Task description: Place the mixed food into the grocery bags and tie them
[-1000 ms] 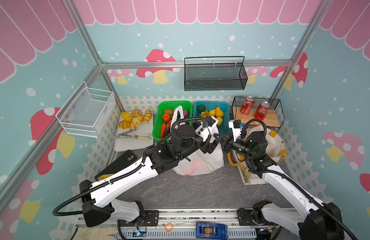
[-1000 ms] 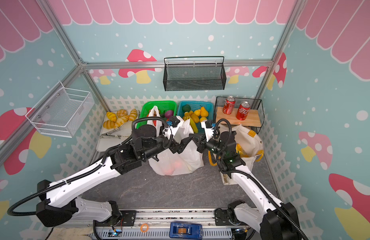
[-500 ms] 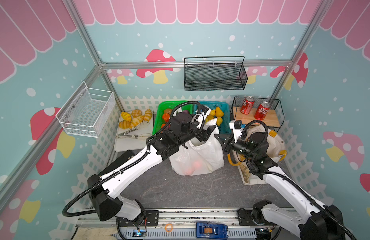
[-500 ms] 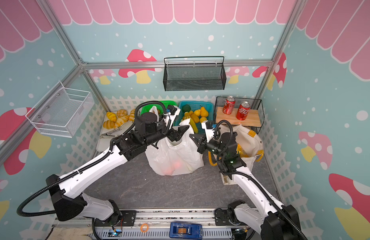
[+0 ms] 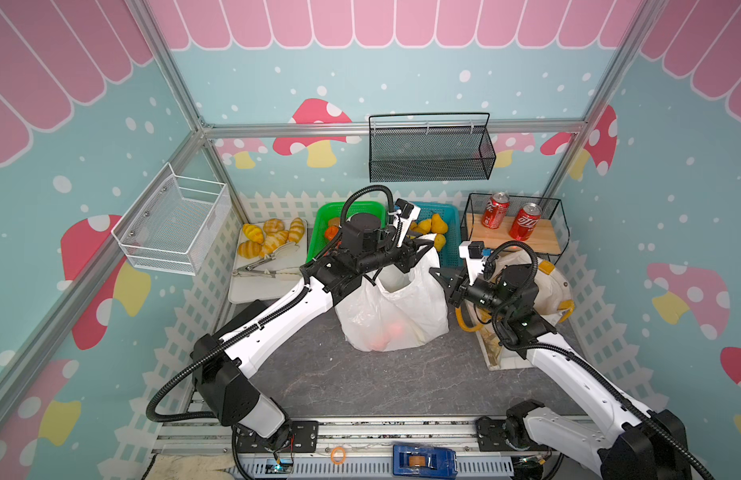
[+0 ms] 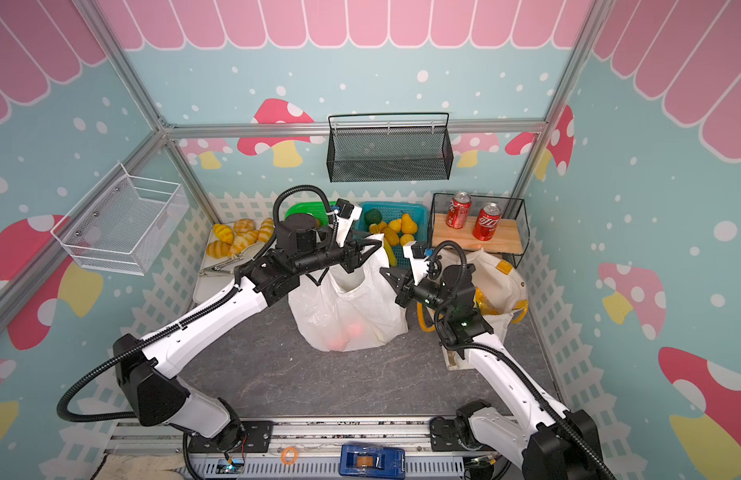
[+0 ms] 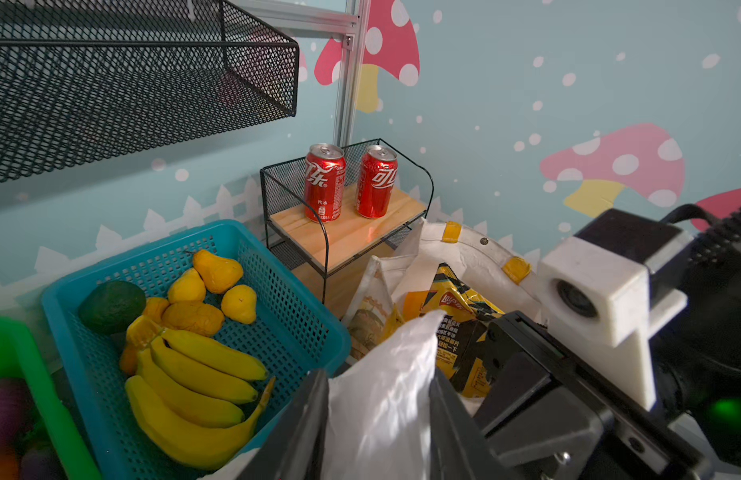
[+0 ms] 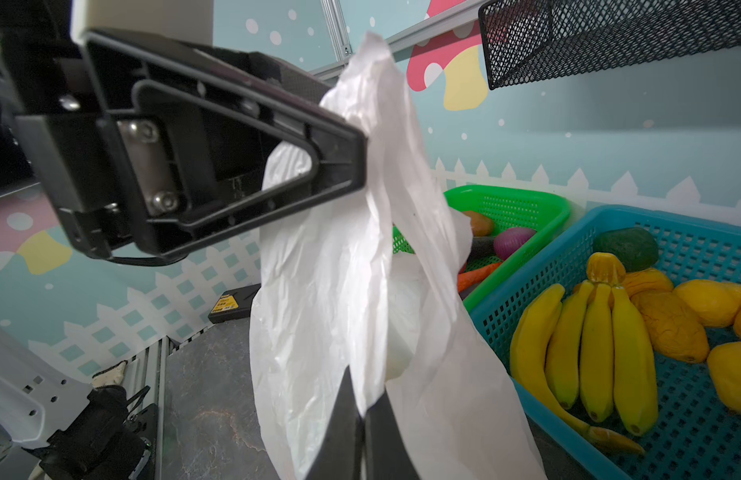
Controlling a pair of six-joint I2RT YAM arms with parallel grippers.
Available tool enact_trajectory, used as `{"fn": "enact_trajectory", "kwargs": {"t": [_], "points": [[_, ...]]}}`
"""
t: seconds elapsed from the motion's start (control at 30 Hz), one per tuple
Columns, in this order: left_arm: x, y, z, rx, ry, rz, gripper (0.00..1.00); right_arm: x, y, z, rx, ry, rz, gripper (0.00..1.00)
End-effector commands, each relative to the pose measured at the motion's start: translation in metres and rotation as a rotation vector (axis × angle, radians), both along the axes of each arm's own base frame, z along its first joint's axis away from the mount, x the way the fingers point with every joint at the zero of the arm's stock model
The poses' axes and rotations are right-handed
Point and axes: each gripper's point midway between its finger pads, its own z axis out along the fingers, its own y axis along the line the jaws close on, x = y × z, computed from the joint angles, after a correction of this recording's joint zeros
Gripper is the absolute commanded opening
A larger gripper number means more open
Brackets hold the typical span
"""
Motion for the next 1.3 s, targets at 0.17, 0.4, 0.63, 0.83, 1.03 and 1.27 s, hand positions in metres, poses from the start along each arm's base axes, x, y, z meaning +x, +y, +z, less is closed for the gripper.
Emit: {"fn": "enact_trajectory", "kwargs": {"t": [0.17,0.4,0.63,0.83,1.03,1.27], "points": [[0.006,-0.005,0.040,-0.151,-0.078,-0.005,0.08,0.016,-0.012,-0.011,-0.088,-0.056,-0.106,0.00],[-0.002,0.011,0.049,-0.235,-0.045,0.043,0.00,0.021,-0.035,-0.002,-0.160,-0.139,-0.255,0.34],[-0.015,0.012,0.048,-0.277,0.011,0.034,0.00,-0.012,-0.014,0.031,-0.083,-0.378,-0.140,0.91],[-0.024,0.010,0.049,-0.297,0.044,0.051,0.00,0.000,0.003,0.045,-0.088,-0.461,-0.216,0.96],[-0.026,0.008,0.046,-0.307,0.087,0.064,0.00,0.015,0.018,0.061,-0.006,-0.488,-0.262,0.96],[-0.036,0.004,0.054,-0.352,0.135,0.046,0.00,0.042,0.009,0.067,0.095,-0.431,-0.433,0.87]]}}
